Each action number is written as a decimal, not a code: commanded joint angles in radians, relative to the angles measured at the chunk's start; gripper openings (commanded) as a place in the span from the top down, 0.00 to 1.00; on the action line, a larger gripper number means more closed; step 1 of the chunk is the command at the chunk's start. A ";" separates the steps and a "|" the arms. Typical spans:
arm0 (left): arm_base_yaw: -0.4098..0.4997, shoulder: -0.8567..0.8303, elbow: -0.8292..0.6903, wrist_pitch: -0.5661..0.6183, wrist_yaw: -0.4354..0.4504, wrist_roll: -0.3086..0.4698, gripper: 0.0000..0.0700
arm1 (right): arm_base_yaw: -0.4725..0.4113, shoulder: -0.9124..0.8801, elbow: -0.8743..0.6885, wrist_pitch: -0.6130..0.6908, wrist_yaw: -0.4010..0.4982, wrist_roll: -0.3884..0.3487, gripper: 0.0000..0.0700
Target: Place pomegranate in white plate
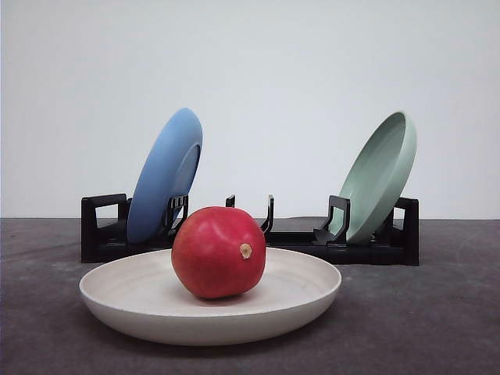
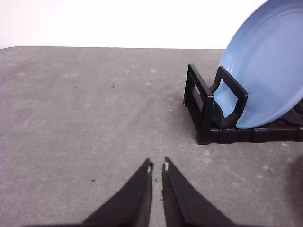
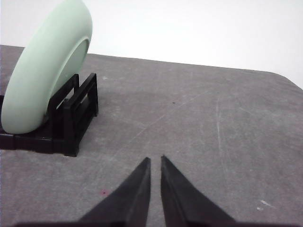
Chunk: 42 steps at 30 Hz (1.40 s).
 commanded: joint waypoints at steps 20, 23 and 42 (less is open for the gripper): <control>0.000 0.000 -0.009 0.015 0.002 0.010 0.97 | 0.000 0.001 -0.004 0.010 0.000 0.014 0.95; 0.000 0.000 -0.009 0.015 0.002 0.010 0.97 | 0.000 0.001 -0.004 0.010 0.000 0.014 0.95; 0.000 0.000 -0.009 0.015 0.002 0.011 0.97 | 0.000 0.001 -0.004 0.010 0.000 0.014 0.95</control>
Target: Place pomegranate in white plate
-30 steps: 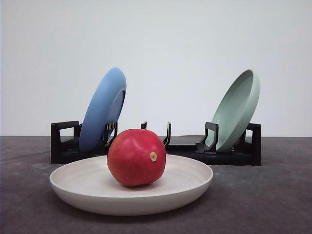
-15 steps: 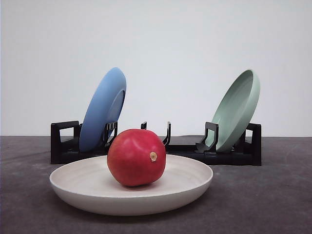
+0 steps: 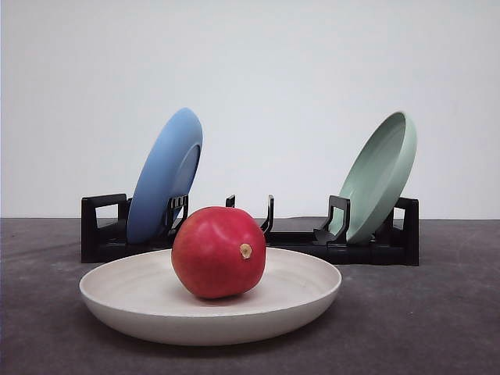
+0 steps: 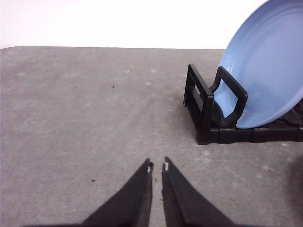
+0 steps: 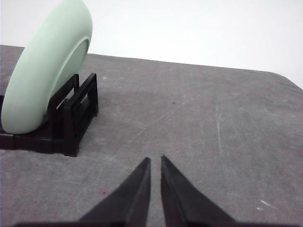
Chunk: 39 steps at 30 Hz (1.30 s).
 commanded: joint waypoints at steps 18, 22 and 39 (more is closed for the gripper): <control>0.000 0.000 -0.009 0.015 0.002 0.010 0.97 | 0.000 0.001 -0.004 0.010 0.000 0.014 0.95; 0.000 0.000 -0.009 0.015 0.002 0.010 0.97 | 0.000 0.001 -0.004 0.010 0.000 0.014 0.95; 0.000 0.000 -0.009 0.015 0.002 0.010 0.97 | 0.000 0.001 -0.004 0.010 0.000 0.014 0.95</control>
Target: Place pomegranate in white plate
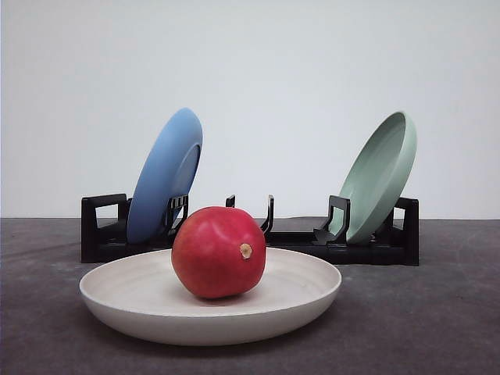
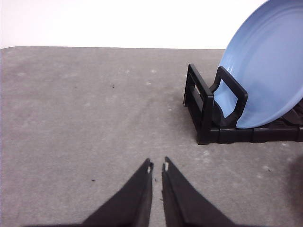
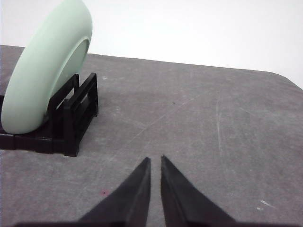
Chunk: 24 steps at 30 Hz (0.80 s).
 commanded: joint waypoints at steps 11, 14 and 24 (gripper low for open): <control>0.000 0.000 -0.009 0.015 0.002 0.010 0.97 | 0.000 0.001 -0.004 0.010 0.000 0.014 0.95; 0.000 0.000 -0.009 0.015 0.002 0.010 0.97 | 0.000 0.001 -0.004 0.010 0.000 0.014 0.95; 0.000 0.000 -0.009 0.015 0.002 0.010 0.97 | 0.000 0.001 -0.004 0.010 0.000 0.014 0.95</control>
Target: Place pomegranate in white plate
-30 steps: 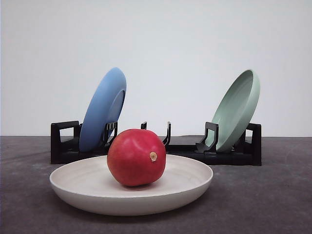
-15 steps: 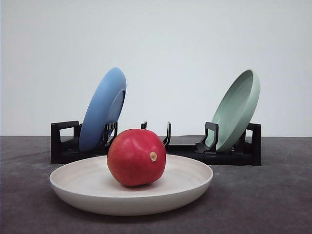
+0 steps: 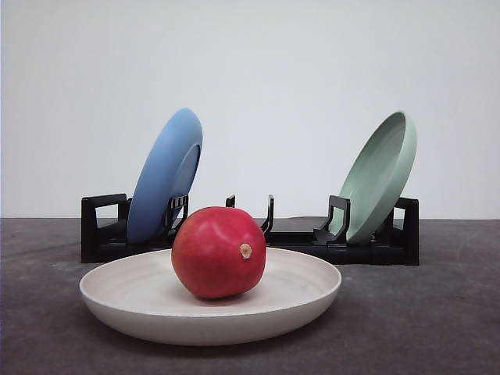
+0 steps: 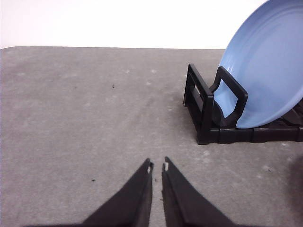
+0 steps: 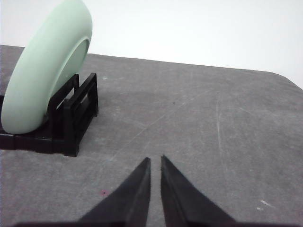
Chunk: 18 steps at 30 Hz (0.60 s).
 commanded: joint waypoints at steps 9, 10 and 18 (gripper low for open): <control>0.000 0.000 -0.009 0.015 0.002 0.010 0.97 | 0.000 0.001 -0.004 0.010 0.000 0.014 0.95; 0.000 0.000 -0.009 0.015 0.002 0.010 0.97 | 0.000 0.001 -0.004 0.010 0.000 0.014 0.95; 0.000 0.000 -0.009 0.015 0.002 0.010 0.97 | 0.000 0.001 -0.004 0.010 0.000 0.014 0.95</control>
